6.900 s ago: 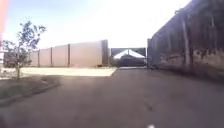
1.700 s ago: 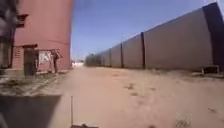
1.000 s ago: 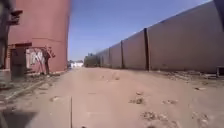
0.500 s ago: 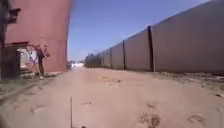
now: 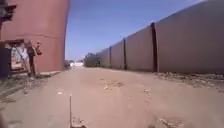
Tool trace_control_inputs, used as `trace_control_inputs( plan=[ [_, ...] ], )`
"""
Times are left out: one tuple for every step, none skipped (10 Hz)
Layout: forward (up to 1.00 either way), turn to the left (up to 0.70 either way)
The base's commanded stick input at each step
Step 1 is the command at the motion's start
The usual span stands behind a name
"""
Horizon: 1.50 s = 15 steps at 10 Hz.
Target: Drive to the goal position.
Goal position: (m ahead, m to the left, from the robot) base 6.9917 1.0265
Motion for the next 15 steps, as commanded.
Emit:
trace_control_inputs(
  plan=[
    [1.00,0.27],
    [1.00,0.27],
    [1.00,0.00],
    [1.00,0.00],
    [1.00,0.00],
    [1.00,0.00],
    [1.00,0.00],
    [1.00,0.00],
    [1.00,0.00],
    [1.00,0.00],
    [1.00,0.00],
    [1.00,0.00],
    [1.00,0.00],
    [1.00,0.00],
    [0.91,0.00]
  ],
)
